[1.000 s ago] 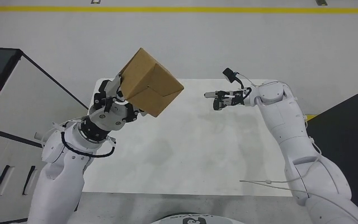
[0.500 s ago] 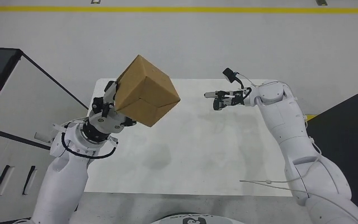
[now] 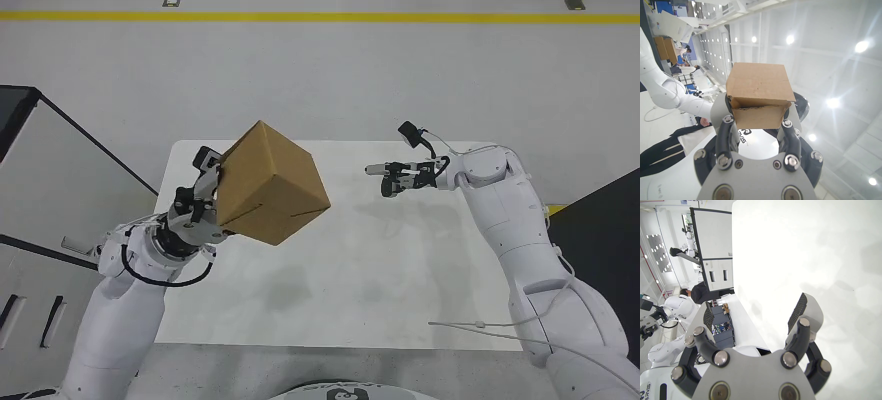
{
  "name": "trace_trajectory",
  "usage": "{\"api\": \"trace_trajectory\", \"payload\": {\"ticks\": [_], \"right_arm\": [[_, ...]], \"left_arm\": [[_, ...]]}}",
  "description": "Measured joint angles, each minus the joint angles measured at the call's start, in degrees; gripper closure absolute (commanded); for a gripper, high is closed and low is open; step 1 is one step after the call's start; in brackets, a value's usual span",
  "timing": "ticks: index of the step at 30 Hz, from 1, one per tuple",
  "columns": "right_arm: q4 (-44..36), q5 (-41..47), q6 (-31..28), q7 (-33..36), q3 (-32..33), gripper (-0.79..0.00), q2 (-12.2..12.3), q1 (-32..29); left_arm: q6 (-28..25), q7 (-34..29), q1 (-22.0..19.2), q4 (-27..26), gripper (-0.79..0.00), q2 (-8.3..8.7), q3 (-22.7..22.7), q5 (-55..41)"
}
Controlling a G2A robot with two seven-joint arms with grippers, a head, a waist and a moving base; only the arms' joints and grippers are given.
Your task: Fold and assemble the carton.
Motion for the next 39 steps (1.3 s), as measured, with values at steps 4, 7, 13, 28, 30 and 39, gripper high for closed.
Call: {"api": "trace_trajectory", "payload": {"ticks": [4,7,13,28,30,39], "right_arm": [[0.00,0.00,0.00,0.00,0.00,-0.785,0.00,0.00],[0.00,0.00,0.00,0.00,0.00,-0.785,0.00,0.00],[0.00,0.00,0.00,0.00,0.00,-0.785,0.00,0.00],[0.00,0.00,0.00,0.00,0.00,-0.785,0.00,0.00],[0.00,0.00,0.00,0.00,0.00,-0.785,0.00,0.00],[0.00,0.00,0.00,0.00,0.00,-0.785,0.00,0.00]], "left_arm": [[-0.91,-4.86,-0.36,2.61,0.000,-0.48,2.07,-5.96],[-2.17,-7.96,-1.57,4.93,0.000,-0.88,3.61,-7.64],[-3.85,-10.77,-3.55,8.28,0.000,-1.51,5.50,-8.35],[-5.26,-7.36,-2.71,8.81,0.000,-1.94,3.39,-5.40],[-7.19,-1.86,-1.32,7.42,0.000,-1.76,1.37,-1.09],[-5.74,4.98,2.29,2.53,0.000,-1.32,-2.39,5.36]]}}
